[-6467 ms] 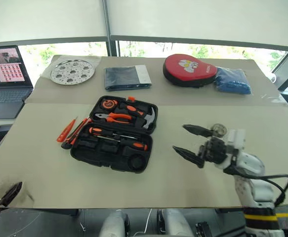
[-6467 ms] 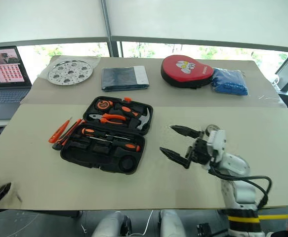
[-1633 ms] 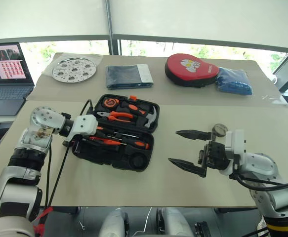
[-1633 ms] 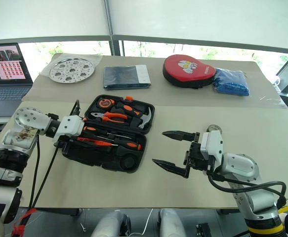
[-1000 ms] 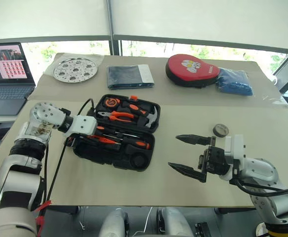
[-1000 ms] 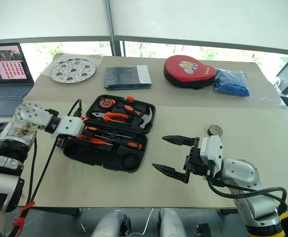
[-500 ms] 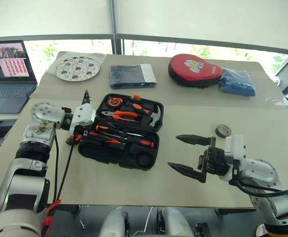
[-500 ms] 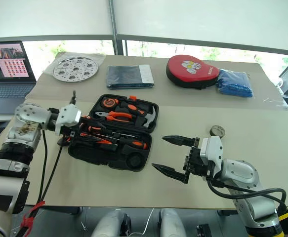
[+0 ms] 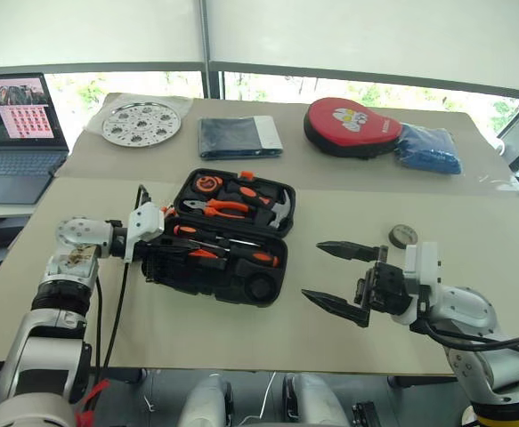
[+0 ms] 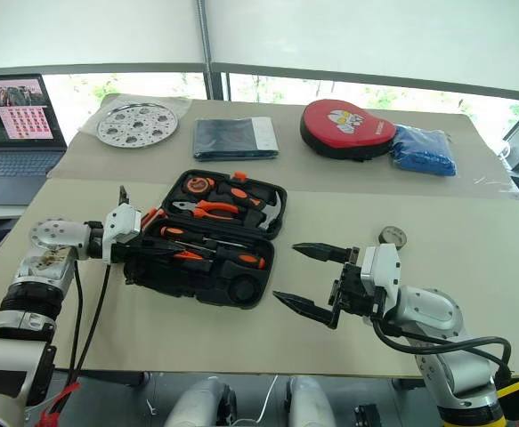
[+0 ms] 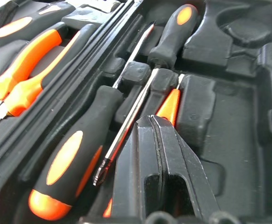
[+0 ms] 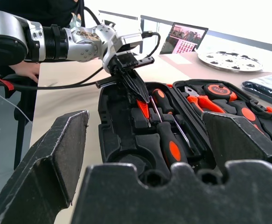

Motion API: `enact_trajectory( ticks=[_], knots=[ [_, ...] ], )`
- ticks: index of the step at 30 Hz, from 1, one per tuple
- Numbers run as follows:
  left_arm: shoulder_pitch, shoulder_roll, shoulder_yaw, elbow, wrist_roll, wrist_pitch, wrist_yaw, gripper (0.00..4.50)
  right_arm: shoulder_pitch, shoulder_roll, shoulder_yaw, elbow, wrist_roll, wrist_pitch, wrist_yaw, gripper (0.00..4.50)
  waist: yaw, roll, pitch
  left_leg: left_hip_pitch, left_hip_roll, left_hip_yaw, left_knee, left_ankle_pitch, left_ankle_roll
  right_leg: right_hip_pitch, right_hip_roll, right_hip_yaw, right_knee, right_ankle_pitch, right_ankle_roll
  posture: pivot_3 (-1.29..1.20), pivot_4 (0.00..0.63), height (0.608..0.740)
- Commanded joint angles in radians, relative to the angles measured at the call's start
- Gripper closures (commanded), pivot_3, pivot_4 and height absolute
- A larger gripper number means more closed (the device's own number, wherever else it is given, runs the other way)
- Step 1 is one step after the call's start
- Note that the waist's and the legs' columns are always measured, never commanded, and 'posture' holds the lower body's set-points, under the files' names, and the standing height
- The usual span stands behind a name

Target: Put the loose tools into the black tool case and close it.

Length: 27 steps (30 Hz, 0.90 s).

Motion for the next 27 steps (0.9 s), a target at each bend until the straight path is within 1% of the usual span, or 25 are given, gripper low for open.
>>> enact_trajectory(
  ticks=[1, 5, 8, 12, 15, 19, 20, 22, 23, 24, 25, 27],
  knots=[
    [0.004, -0.006, -0.033, 0.055, 0.070, 0.013, 0.058, 4.46, -0.005, -0.003, -0.024, -0.024, 0.018, -0.006, 0.003, 0.00, 0.000, 0.000, 0.000, 0.002, 0.000, 0.000, 0.000, -0.001, 0.001, 0.001, 0.000, 0.000, 0.000, 0.000, 0.000, 0.00, 0.150, 0.740],
    [0.051, 0.009, -0.051, 0.031, 0.067, -0.037, 0.005, 4.46, -0.002, -0.004, -0.027, -0.028, 0.020, -0.005, 0.001, 0.00, -0.002, 0.003, -0.002, 0.012, 0.001, 0.001, -0.003, -0.001, 0.002, 0.010, 0.000, 0.001, -0.001, 0.000, 0.000, 0.00, 0.150, 0.740],
    [0.085, 0.020, -0.027, 0.003, 0.046, -0.039, 0.015, 4.46, 0.000, -0.004, -0.033, -0.026, 0.018, -0.009, -0.001, 0.00, -0.003, 0.007, -0.004, 0.016, 0.001, 0.001, -0.006, -0.001, 0.002, 0.013, 0.000, 0.002, -0.002, 0.000, 0.000, 0.00, 0.150, 0.740],
    [0.151, 0.037, 0.086, -0.074, -0.056, -0.011, 0.061, 4.46, 0.000, 0.015, -0.042, -0.012, 0.007, -0.032, -0.013, 0.00, -0.010, 0.009, -0.005, 0.017, 0.001, 0.002, -0.007, -0.001, 0.002, 0.013, 0.000, 0.004, -0.001, -0.001, -0.001, 0.00, 0.150, 0.740],
    [0.245, 0.075, 0.212, -0.180, -0.156, 0.053, 0.110, 4.46, -0.005, 0.025, -0.049, 0.014, -0.005, -0.056, -0.006, 0.00, -0.016, 0.009, -0.005, 0.017, 0.003, 0.002, -0.008, -0.001, 0.001, 0.012, 0.000, 0.004, -0.001, -0.001, -0.001, 0.00, 0.150, 0.740],
    [0.449, 0.116, 0.398, -0.413, -0.262, 0.227, 0.259, 3.50, -0.004, 0.024, -0.058, 0.044, -0.006, -0.080, 0.017, 0.00, -0.028, 0.009, -0.005, 0.016, 0.004, 0.002, -0.009, -0.001, 0.001, 0.010, 0.000, 0.005, -0.001, -0.001, -0.001, 0.00, 0.150, 0.740],
    [0.525, 0.119, 0.459, -0.462, -0.279, 0.259, 0.298, 3.05, -0.002, 0.024, -0.063, 0.051, -0.005, -0.091, 0.026, 0.00, -0.029, 0.010, -0.005, 0.015, 0.004, 0.002, -0.009, -0.001, 0.001, 0.009, 0.000, 0.005, -0.001, -0.001, -0.001, 0.00, 0.150, 0.740],
    [0.643, 0.114, 0.556, -0.535, -0.301, 0.303, 0.363, 2.44, 0.001, 0.026, -0.070, 0.060, -0.003, -0.105, 0.037, 0.00, -0.026, 0.010, -0.004, 0.014, 0.005, 0.003, -0.009, -0.002, 0.000, 0.007, -0.001, 0.005, -0.001, -0.001, -0.001, 0.00, 0.150, 0.740],
    [0.738, 0.096, 0.637, -0.576, -0.315, 0.330, 0.402, 2.04, 0.005, 0.026, -0.075, 0.065, 0.007, -0.101, 0.043, 0.00, -0.025, 0.010, -0.004, 0.014, 0.004, 0.003, -0.009, -0.002, 0.000, 0.007, -0.002, 0.004, -0.001, -0.002, -0.001, 0.00, 0.150, 0.740],
    [0.837, 0.057, 0.731, -0.623, -0.336, 0.358, 0.456, 1.65, 0.008, 0.028, -0.080, 0.076, 0.006, -0.114, 0.051, 0.00, -0.026, 0.010, -0.004, 0.013, 0.004, 0.003, -0.009, -0.002, 0.000, 0.006, -0.002, 0.004, -0.001, -0.002, -0.001, 0.00, 0.150, 0.740],
    [0.908, 0.029, 0.795, -0.661, -0.354, 0.379, 0.497, 1.29, 0.012, 0.030, -0.084, 0.083, 0.003, -0.124, 0.057, 0.00, -0.029, 0.010, -0.004, 0.013, 0.005, 0.003, -0.010, -0.002, -0.001, 0.006, -0.003, 0.005, -0.001, -0.002, -0.001, 0.00, 0.150, 0.740],
    [1.003, -0.016, 0.867, -0.718, -0.373, 0.410, 0.559, 0.52, 0.017, 0.033, -0.087, 0.096, -0.009, -0.147, 0.065, 0.00, -0.028, 0.010, -0.004, 0.013, 0.005, 0.004, -0.010, -0.003, -0.003, 0.005, -0.006, 0.006, -0.001, -0.002, -0.002, 0.00, 0.150, 0.740]
  ],
)
